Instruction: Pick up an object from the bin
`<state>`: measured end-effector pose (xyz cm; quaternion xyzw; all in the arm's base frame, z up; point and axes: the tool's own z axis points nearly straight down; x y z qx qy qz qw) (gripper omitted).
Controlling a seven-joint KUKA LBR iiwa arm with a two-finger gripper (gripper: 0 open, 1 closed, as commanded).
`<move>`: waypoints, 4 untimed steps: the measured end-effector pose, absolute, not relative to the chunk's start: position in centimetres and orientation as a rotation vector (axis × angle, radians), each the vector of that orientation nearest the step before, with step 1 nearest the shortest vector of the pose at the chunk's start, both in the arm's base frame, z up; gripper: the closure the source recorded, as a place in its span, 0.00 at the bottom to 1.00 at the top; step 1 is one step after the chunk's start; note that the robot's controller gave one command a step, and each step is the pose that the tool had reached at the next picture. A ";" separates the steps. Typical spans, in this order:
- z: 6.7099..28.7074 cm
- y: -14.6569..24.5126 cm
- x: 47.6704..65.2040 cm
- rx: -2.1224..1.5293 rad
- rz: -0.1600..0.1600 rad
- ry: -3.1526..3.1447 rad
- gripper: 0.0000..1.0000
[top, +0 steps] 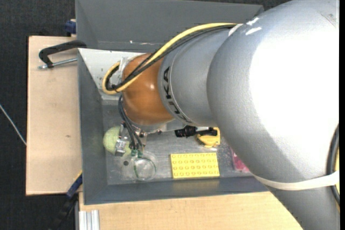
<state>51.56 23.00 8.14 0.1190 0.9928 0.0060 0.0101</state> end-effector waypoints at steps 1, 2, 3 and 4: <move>8.1 23.0 51.6 0.371 0.019 3.099 1.00; 8.5 23.0 51.5 0.371 0.017 3.101 1.00; 9.3 23.0 51.5 0.372 0.013 3.105 1.00; 10.1 23.0 51.4 0.372 0.007 3.112 1.00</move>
Offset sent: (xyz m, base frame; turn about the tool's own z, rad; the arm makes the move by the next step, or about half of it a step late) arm 0.0001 0.0000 0.0342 -0.0001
